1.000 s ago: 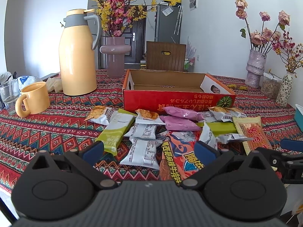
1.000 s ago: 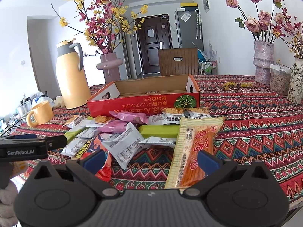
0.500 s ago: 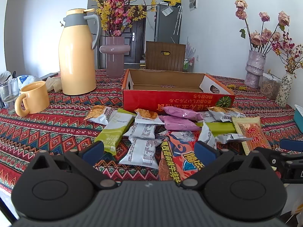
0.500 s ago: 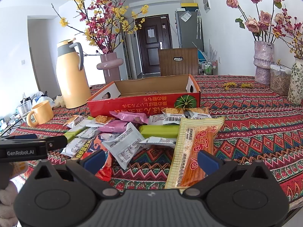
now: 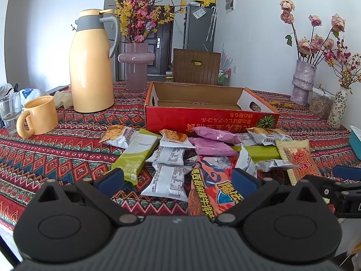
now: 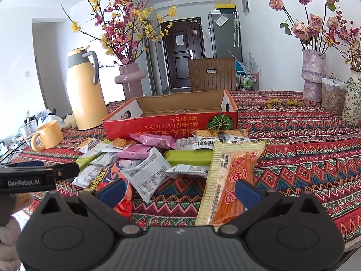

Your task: Organize snacks

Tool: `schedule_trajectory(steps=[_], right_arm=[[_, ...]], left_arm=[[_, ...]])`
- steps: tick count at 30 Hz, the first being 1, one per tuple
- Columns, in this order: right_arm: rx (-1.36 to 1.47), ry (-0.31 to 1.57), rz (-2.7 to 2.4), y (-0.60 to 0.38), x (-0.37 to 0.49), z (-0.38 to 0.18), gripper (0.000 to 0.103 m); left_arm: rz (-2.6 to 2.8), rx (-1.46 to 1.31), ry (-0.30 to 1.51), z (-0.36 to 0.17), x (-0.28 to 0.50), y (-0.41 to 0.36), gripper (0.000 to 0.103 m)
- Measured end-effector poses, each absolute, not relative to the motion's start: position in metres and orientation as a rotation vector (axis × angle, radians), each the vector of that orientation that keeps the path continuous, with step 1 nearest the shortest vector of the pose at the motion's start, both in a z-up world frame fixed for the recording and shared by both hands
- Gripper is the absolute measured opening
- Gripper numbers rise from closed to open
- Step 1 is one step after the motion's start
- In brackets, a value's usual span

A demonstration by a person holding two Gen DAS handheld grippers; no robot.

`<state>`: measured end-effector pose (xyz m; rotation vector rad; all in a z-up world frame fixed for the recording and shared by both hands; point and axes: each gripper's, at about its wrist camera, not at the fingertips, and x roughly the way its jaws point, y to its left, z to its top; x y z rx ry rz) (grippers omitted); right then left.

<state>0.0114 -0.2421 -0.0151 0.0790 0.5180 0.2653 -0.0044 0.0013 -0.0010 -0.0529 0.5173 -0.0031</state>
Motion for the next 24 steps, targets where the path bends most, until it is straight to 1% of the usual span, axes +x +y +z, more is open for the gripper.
schedule_trajectory(steps=[24], right_arm=[[0.061,0.524,0.246,-0.2449,0.0144,-0.0146,0.103]], left_arm=[[-0.002,-0.061,0.519,-0.0032,-0.0024,0.0036,0.103]])
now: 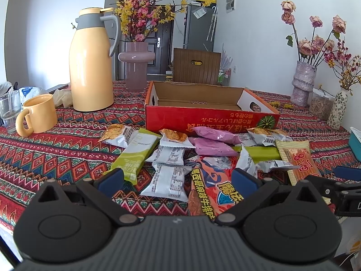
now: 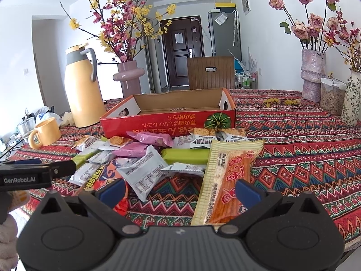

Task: Organize snacks
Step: 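Grasp the orange long snack bag with the right tool while the left tool grasps a white packet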

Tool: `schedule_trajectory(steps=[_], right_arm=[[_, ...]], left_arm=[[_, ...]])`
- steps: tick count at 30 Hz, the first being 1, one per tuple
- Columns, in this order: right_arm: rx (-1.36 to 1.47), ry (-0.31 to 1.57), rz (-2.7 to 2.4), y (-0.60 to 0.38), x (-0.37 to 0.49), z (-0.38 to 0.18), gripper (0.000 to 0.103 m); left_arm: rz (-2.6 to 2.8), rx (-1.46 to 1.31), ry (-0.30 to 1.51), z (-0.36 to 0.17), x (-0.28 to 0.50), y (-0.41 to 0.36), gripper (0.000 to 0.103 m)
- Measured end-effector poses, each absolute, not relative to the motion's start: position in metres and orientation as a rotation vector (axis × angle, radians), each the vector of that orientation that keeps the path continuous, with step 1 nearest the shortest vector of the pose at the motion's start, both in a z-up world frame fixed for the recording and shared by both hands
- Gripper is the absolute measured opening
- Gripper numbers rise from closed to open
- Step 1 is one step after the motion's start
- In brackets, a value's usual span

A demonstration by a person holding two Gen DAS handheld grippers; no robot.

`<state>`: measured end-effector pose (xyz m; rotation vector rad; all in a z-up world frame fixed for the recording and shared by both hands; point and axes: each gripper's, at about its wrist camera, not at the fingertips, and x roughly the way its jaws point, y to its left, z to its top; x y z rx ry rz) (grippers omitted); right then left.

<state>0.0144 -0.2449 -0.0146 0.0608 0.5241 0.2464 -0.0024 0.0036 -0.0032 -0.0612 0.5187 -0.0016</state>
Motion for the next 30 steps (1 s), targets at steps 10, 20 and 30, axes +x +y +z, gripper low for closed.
schedule_trajectory(steps=[10,20,30], right_arm=[[0.009,0.564,0.133,-0.268,0.047,-0.027,0.090],[-0.032,0.675,0.100,-0.258,0.093,-0.060,0.073],[-0.029,0.655,0.100,-0.270,0.084,-0.059,0.039]], left_arm=[[0.019,-0.081,0.531,-0.009,0.016,0.012,0.103],[0.045,-0.089,0.557,-0.016,0.032,0.022,0.103],[0.067,-0.078,0.595,-0.024,0.041,0.032,0.103]])
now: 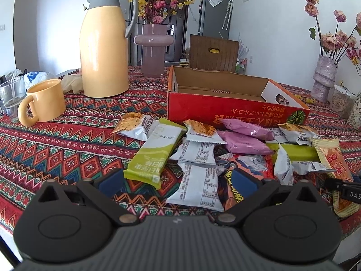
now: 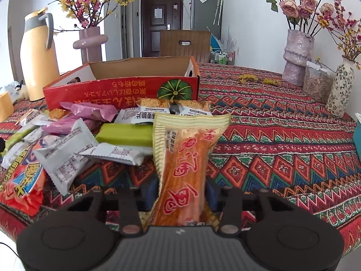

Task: Organize snacks
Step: 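Grasp the orange long snack bag with the right tool while the left tool grasps a white packet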

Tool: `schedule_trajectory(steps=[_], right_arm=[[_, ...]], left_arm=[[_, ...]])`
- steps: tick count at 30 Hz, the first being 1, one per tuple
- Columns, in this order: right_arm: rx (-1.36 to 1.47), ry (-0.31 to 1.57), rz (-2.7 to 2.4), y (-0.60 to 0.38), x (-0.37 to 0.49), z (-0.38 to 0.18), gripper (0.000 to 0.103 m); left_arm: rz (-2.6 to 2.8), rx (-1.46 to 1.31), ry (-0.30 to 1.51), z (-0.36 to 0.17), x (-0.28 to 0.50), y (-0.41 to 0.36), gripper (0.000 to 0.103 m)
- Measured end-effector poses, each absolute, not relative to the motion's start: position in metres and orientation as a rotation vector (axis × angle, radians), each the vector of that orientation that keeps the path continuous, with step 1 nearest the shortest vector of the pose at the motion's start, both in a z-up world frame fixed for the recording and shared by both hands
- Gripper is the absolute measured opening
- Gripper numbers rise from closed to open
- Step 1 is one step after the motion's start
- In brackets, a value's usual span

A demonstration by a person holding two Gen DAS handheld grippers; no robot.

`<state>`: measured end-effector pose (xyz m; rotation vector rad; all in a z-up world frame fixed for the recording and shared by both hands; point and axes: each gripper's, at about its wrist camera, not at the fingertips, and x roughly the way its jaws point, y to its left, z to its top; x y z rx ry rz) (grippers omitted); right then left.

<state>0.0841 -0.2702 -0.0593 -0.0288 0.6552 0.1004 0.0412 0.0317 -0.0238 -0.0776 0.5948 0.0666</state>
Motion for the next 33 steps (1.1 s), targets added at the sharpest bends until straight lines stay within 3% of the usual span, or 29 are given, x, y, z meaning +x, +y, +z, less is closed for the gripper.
schedule_trajectory(steps=[9,13,22,24,26,33], right_arm=[[-0.022,0.564,0.085,-0.283,0.072,-0.036,0.038],[-0.017,0.550,0.092,-0.284,0.071,-0.031,0.038],[-0.006,0.546,0.106,-0.284,0.069,-0.032,0.039],[-0.004,0.546,0.111,-0.284,0.069,-0.032,0.039],[-0.002,0.546,0.115,-0.284,0.068,-0.032,0.039],[0.003,0.545,0.119,-0.284,0.067,-0.031,0.040]], left_arm=[[0.046,-0.030,0.664,-0.026,0.063,0.030,0.099],[0.033,-0.029,0.724,-0.031,0.079,0.027,0.075],[-0.009,0.010,0.750,-0.034,0.085,0.017,0.070],[-0.019,0.015,0.751,-0.034,0.086,0.016,0.061],[-0.043,0.008,0.771,-0.036,0.088,0.015,0.043],[-0.069,0.004,0.790,-0.040,0.086,0.015,0.041]])
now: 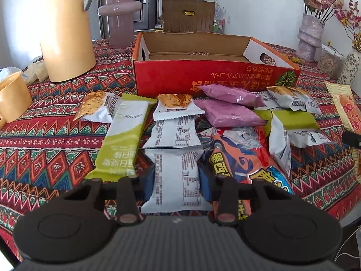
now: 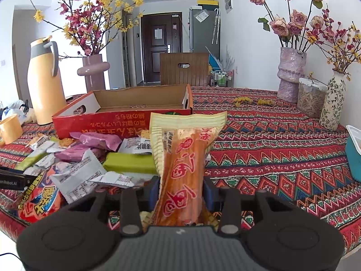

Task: Organize snacks
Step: 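Grasp the orange long snack bag with the right tool while the left tool grasps a white packet, then carry both held snacks over the open cardboard box with both tools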

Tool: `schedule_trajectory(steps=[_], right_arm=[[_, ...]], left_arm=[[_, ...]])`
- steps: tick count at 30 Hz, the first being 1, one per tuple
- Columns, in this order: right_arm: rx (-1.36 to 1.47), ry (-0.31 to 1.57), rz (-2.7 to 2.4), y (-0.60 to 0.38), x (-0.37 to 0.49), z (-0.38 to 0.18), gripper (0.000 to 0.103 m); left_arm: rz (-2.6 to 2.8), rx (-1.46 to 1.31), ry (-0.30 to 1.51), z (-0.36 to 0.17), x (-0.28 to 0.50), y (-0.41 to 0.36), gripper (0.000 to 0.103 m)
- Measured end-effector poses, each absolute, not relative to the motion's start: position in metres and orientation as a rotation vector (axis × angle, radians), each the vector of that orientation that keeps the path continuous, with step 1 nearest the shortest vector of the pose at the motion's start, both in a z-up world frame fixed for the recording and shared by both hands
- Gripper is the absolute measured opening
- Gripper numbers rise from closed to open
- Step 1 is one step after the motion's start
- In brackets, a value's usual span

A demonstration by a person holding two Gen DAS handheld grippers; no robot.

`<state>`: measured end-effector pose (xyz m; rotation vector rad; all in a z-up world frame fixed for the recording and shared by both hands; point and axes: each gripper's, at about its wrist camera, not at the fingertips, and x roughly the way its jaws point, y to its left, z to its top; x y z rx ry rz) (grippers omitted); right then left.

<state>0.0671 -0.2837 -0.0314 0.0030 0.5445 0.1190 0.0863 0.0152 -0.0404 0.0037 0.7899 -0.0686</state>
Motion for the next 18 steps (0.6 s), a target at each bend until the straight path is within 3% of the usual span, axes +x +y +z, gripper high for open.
schedule_trajectory(steps=[18], right_arm=[[0.018,0.499,0.155,-0.286,0.089,0.002,0.040]], left_arm=[[-0.030,-0.013,0.676,0.013,0.080,0.028,0.041]])
